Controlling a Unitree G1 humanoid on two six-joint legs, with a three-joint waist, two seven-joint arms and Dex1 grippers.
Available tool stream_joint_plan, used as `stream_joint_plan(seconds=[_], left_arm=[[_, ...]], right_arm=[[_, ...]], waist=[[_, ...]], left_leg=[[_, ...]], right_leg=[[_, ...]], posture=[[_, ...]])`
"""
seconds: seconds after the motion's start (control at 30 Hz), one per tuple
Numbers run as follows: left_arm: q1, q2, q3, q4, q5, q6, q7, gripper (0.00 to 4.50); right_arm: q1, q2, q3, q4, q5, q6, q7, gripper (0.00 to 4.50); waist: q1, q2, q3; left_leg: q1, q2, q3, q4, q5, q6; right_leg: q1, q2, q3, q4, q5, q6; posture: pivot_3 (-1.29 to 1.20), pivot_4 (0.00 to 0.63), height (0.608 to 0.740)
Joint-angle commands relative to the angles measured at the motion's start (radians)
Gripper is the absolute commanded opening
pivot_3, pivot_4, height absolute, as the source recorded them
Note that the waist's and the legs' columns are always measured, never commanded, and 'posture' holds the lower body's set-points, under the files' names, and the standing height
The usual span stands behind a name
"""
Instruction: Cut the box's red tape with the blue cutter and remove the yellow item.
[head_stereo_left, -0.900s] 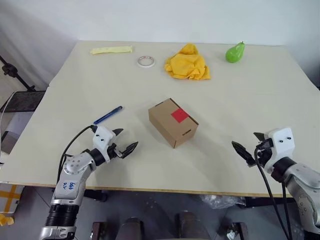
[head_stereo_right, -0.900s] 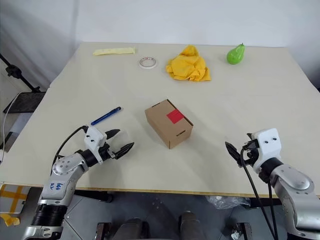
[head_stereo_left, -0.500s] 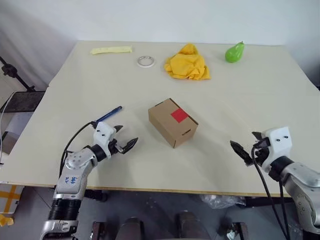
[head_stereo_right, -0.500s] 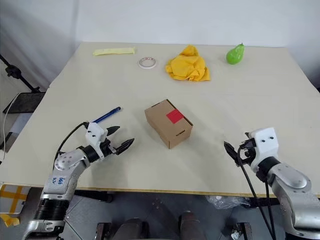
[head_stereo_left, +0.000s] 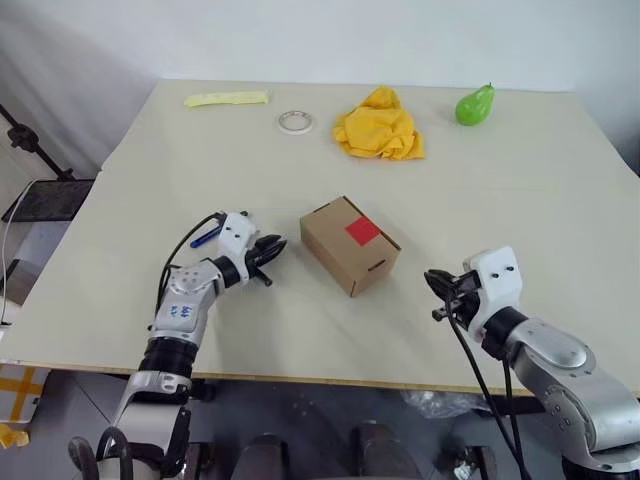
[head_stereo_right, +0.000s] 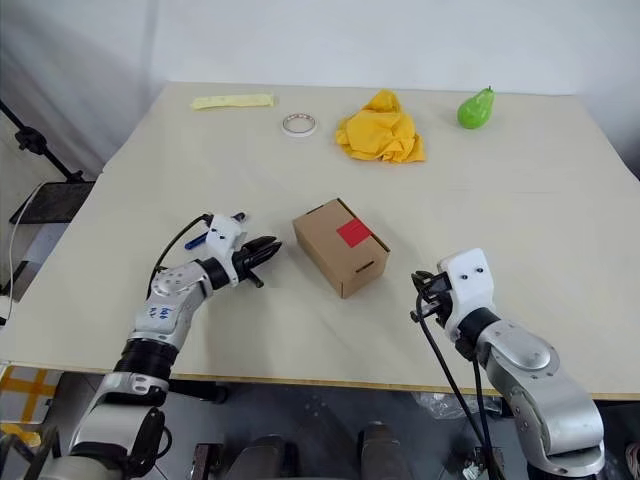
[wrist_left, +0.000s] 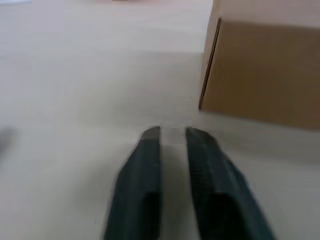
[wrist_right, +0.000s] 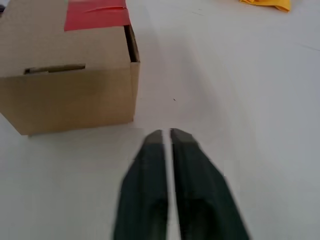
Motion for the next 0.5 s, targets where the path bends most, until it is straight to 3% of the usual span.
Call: stream_joint_plan(seconds=[0.03,0.23,0.5], left_arm=[[-0.101,-0.044,-0.013,0.143,0.027,-0.075,0.01,0.02],[-0.285,-0.12,-0.01,0.389,0.052,-0.163,0.007,0.02],[-0.409,-0.179,-0.013,0.57,0.048,-0.234,-0.129,0.02]], right_arm=[[-0.036,0.018,0.008,-0.011,-0.01,0.03,-0.042,0.0],[-0.061,0.055,0.04,-0.019,0.008,0.103,-0.071,0.0],[-0.088,0.107,0.079,-0.037,0.006,0.154,-0.103,0.0]], waist=[[0.001,0.0,0.0],[0.003,0.0,0.0],[-0.003,0.0,0.0]], left_leg=[[-0.001,0.0,-0.001,0.0,0.0,0.0],[-0.013,-0.004,-0.009,0.006,0.001,0.0],[-0.013,-0.005,-0.01,0.006,0.0,0.001]], right_leg=[[0.0,0.0,-0.001,0.0,0.0,0.0],[-0.006,-0.001,-0.009,0.001,0.0,0.001],[-0.006,-0.003,-0.012,0.002,0.0,0.001]], posture=[[0.0,0.15,0.74],[0.0,0.15,0.74],[0.0,0.15,0.74]])
